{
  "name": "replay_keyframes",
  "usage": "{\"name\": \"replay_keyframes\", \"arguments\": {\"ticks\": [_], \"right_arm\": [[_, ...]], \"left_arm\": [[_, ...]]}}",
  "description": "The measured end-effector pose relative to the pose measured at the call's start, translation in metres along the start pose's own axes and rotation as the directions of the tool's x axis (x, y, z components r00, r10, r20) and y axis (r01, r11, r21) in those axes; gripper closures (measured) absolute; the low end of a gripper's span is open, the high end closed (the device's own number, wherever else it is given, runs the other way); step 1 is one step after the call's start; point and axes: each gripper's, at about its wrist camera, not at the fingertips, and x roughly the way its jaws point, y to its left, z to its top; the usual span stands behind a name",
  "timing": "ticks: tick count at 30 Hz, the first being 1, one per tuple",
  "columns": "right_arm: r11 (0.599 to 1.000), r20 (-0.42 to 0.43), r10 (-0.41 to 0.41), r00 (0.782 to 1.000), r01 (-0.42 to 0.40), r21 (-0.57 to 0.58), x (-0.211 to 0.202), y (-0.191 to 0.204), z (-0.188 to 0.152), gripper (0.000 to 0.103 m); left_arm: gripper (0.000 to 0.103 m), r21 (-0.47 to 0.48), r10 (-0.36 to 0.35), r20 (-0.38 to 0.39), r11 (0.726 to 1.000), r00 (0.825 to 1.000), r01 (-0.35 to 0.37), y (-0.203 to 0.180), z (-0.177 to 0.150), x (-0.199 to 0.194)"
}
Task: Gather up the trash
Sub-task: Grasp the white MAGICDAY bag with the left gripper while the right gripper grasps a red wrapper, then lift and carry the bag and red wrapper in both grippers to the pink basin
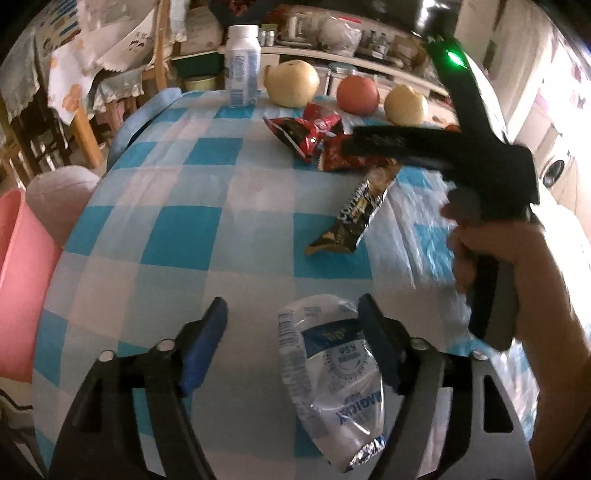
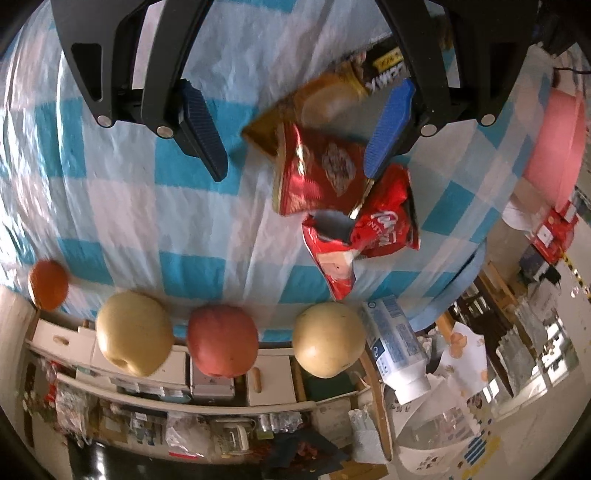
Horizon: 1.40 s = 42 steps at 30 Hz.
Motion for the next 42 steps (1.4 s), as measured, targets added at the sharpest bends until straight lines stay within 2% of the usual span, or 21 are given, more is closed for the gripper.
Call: {"name": "replay_keyframes", "arguments": {"ticks": [1, 3, 9, 11, 18, 22, 32, 42], "right_arm": [[1.000, -0.006, 0.009, 1.000, -0.009, -0.002, 0.004, 0.002, 0.001, 0.033], [1.000, -0.004, 0.008, 1.000, -0.008, -0.020, 0.006, 0.007, 0.003, 0.038], [0.998, -0.001, 0.013, 1.000, -0.013, -0.056, 0.007, 0.016, 0.004, 0.055], [0.998, 0.002, 0.007, 1.000, -0.007, -0.060, 0.006, 0.017, 0.004, 0.056], [0.999, 0.020, 0.018, 1.000, -0.017, -0.048, -0.002, 0.013, 0.000, 0.058], [0.999, 0.034, 0.032, 0.999, -0.031, -0.029, -0.012, 0.008, -0.001, 0.060], [0.998, 0.100, 0.003, 0.995, 0.003, -0.062, -0.045, 0.011, -0.007, 0.061], [0.996, 0.164, 0.034, 0.986, -0.019, -0.091, -0.080, 0.021, -0.015, 0.061]], "left_arm": [[0.019, 0.024, 0.009, -0.007, 1.000, 1.000, -0.009, -0.003, -0.002, 0.001], [0.016, 0.061, 0.019, -0.016, 0.998, 1.000, -0.019, -0.006, -0.005, 0.002], [0.015, 0.129, 0.057, -0.031, 0.990, 0.998, -0.052, -0.012, -0.011, 0.006], [0.016, 0.133, 0.051, -0.023, 0.990, 0.998, -0.048, -0.012, -0.012, 0.005], [0.042, 0.150, 0.015, 0.001, 0.989, 1.000, -0.015, -0.014, -0.013, 0.000], [0.042, 0.137, 0.003, 0.006, 0.991, 1.000, -0.004, -0.012, -0.012, 0.000], [0.043, 0.068, -0.060, 0.010, 0.996, 0.998, 0.060, 0.001, -0.008, -0.002], [0.043, -0.004, -0.100, 0.105, 0.995, 0.989, 0.101, 0.027, 0.002, -0.023]]}}
